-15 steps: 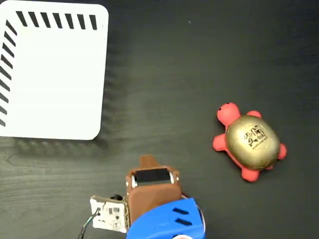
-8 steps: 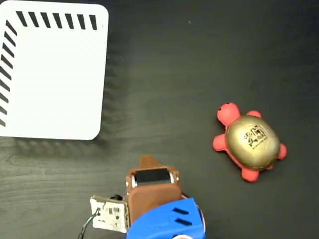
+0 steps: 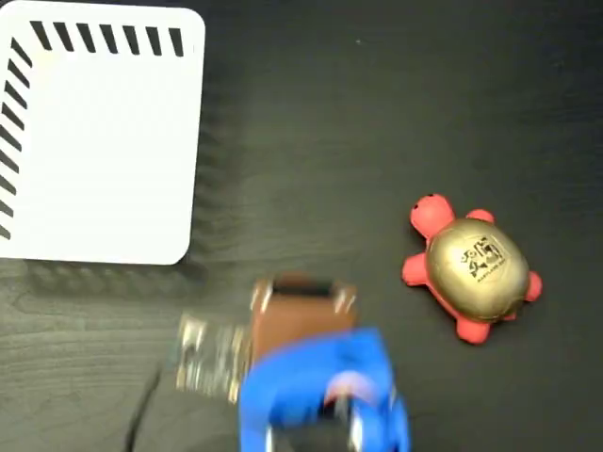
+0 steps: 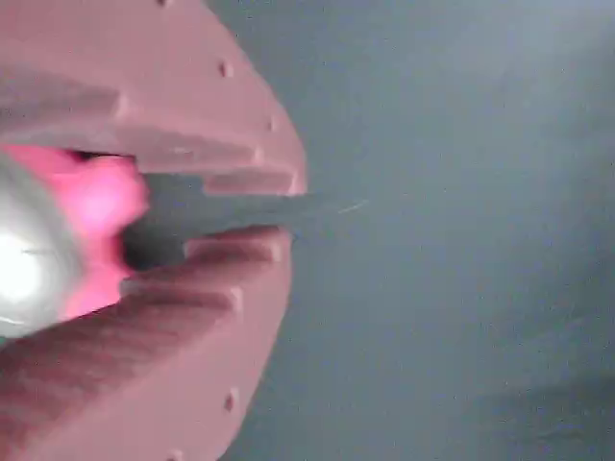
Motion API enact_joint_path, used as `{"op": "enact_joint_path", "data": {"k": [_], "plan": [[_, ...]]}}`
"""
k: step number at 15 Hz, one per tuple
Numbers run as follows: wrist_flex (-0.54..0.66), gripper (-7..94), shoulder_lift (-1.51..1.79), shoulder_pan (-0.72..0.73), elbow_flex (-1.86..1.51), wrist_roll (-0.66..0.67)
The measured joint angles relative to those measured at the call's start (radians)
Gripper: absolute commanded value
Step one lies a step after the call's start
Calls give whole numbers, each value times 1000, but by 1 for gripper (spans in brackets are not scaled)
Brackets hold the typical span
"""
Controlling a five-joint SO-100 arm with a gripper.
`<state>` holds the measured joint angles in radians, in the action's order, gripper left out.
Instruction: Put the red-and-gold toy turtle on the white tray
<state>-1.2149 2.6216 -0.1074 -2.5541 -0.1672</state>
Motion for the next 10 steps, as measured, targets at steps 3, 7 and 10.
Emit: {"op": "enact_joint_path", "data": {"k": [3, 7, 10], "plan": [[-92, 0, -258, -166, 232, -12], [-155, 0, -425, -437, 341, 60], [-107, 0, -488, -561, 339, 72]]}}
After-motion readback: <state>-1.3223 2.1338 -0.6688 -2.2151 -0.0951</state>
